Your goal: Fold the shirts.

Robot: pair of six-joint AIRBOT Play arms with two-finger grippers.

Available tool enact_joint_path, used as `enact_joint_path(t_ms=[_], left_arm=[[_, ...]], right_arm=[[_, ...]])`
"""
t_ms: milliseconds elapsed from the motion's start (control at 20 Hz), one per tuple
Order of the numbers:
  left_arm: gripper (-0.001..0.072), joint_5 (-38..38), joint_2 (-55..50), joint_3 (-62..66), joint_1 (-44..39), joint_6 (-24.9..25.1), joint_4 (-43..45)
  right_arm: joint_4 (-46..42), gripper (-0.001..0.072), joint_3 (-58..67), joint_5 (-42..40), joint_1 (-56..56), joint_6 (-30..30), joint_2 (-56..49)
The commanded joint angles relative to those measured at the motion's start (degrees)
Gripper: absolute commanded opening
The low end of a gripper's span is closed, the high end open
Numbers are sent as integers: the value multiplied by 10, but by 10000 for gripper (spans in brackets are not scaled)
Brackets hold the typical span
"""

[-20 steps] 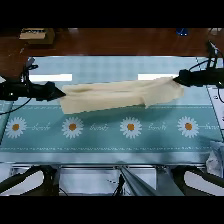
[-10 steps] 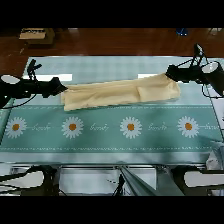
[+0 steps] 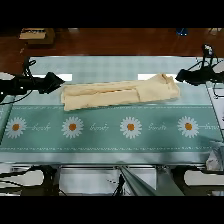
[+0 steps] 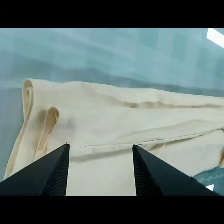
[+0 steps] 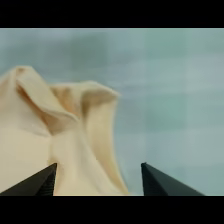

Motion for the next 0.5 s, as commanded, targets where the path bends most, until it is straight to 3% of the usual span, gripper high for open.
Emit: enact_joint_path(t_ms=[0,300,350,450], left_arm=[[466,-61,-1,18,7,3,-3],[449,-64,-2,18,-14,6,-3],[427,-63,-2,18,-18,6,-3],[310,-63,-2,18,-21,12,-3]], right_arm=[[-7,601,10,78,-49,-19,-14],[256,602,10,93,-65,-71,-106],[288,602,10,94,-54,-85,-119],[310,601,10,90,-28,-103,-135]])
